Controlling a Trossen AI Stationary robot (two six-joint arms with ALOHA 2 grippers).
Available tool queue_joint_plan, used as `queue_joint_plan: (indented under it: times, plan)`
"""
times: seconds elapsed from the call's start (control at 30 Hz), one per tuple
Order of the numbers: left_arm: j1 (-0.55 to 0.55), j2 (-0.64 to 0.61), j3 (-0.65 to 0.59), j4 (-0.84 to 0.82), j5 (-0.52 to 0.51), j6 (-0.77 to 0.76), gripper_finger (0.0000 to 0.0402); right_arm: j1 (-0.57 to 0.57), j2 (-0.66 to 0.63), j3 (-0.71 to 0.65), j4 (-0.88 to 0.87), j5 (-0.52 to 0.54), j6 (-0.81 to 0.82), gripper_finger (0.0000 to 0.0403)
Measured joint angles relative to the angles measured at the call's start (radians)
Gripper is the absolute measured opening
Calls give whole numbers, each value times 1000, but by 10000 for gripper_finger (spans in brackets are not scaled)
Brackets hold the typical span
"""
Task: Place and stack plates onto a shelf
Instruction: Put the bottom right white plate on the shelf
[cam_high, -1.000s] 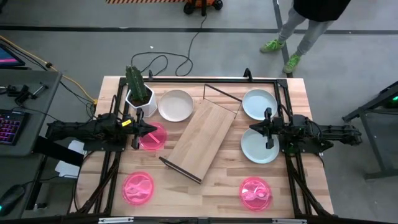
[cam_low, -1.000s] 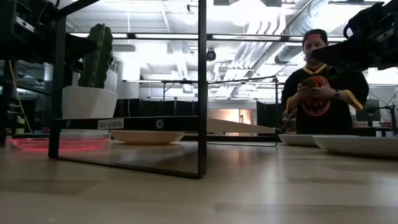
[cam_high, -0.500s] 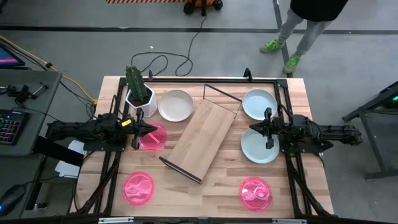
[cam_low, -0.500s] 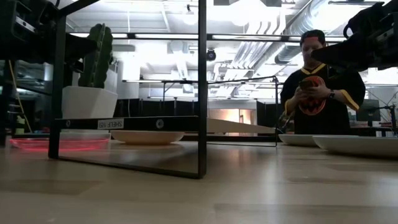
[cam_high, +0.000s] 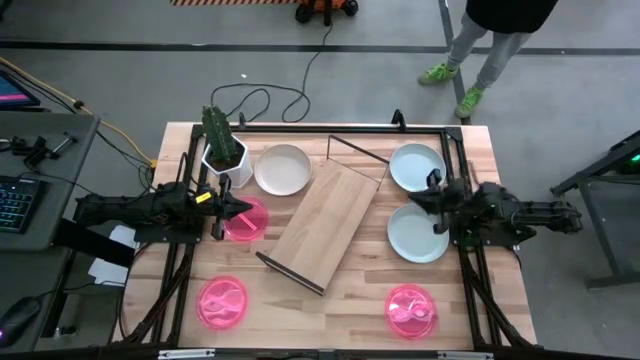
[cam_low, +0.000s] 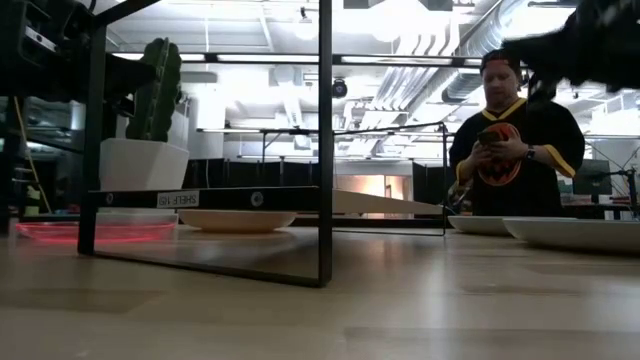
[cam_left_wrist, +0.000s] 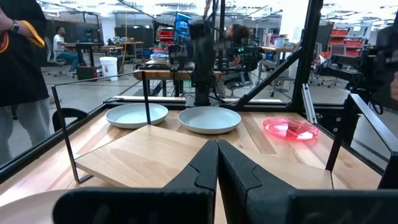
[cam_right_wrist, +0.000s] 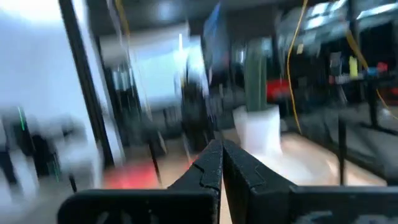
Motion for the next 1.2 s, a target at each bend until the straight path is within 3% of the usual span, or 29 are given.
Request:
queue_joint_plan:
  times: [0.2,0.43,0.53,0.6,0.73,0.83,0.93,1.07,1.2]
  plan:
    - [0,0,0,0,0,0,1,2,72,3,319,22,37,0]
    - [0,0,0,0,0,0,1,2,359,127,291,52,-57,0]
    - [0,0,0,0,0,0,1,-4,478,221,149,182,-59,0]
    - [0,0,0,0,0,0,1,-13,535,304,-53,255,-21,1]
    - [0,0,0,0,0,0,1,-21,646,481,-486,286,129,11]
    - [0,0,0,0,0,0,1,2,717,586,-714,226,237,37]
    - [0,0,0,0,0,0,1,55,778,651,-851,96,365,71]
    - [0,0,0,0,0,0,1,192,840,666,-881,-90,562,107]
    - [0,0,0,0,0,0,1,367,898,665,-912,-132,763,121]
